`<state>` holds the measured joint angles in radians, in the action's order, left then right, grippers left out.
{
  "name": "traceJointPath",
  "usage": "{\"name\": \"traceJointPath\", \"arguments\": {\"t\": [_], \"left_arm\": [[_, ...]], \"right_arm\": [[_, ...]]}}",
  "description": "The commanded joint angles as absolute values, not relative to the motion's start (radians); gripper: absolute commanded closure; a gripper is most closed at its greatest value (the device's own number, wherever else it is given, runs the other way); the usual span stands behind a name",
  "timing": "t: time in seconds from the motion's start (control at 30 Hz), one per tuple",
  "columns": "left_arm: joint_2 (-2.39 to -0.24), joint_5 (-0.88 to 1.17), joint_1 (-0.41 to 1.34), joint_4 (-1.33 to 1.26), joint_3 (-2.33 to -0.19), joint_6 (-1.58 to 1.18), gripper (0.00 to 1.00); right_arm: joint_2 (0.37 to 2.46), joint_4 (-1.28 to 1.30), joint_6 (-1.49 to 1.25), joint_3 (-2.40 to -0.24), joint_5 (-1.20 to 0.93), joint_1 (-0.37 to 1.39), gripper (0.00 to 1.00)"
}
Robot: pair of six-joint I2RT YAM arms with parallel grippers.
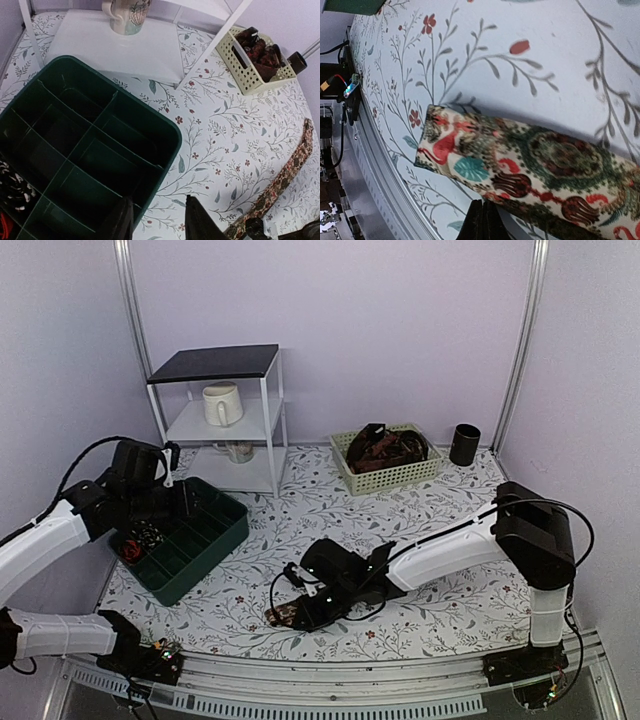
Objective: Roll the ties
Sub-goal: Move the tie to the center of the board, then smooth out the tie at the center of the board.
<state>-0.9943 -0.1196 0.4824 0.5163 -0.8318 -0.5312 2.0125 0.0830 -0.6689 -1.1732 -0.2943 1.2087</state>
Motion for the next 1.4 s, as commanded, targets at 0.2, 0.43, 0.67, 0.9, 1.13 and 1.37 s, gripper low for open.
{"name": "traceJointPath", "arguments": {"t": [0.2, 0.43, 0.67, 0.9, 1.13, 1.37], "left_arm": [[-1.011, 0.002, 0.354, 0.445, -0.842, -0.452, 0.66], [-1.059, 0.056, 0.354, 0.413, -0.826, -0.456, 0.76], [-1.063, 0.087, 0.444, 0.356, -0.769, -0.517, 0.82], [-1.232, 0.065, 0.621, 0.271, -0.811, -0.525, 0.87], [-1.522, 0.084, 0.696, 0.256, -1.013, -0.44, 0.99], [-1.695, 0.067, 0.705, 0.252, -1.075, -0.4, 1.0]], "right_arm": [[2.194, 0.21, -0.629, -1.369, -0.142, 1.124, 0.99], [2.315, 0.18, -0.616, -1.532, -0.143, 1.047, 0.99], [2.204, 0.217, -0.586, -1.516, -0.125, 1.017, 0.97], [1.891, 0.259, -0.615, -1.264, -0.073, 0.95, 0.96], [1.705, 0.341, -0.642, -1.067, 0.054, 0.708, 0.97], [1.666, 0.399, -0.623, -0.988, 0.13, 0.396, 1.0]]}}
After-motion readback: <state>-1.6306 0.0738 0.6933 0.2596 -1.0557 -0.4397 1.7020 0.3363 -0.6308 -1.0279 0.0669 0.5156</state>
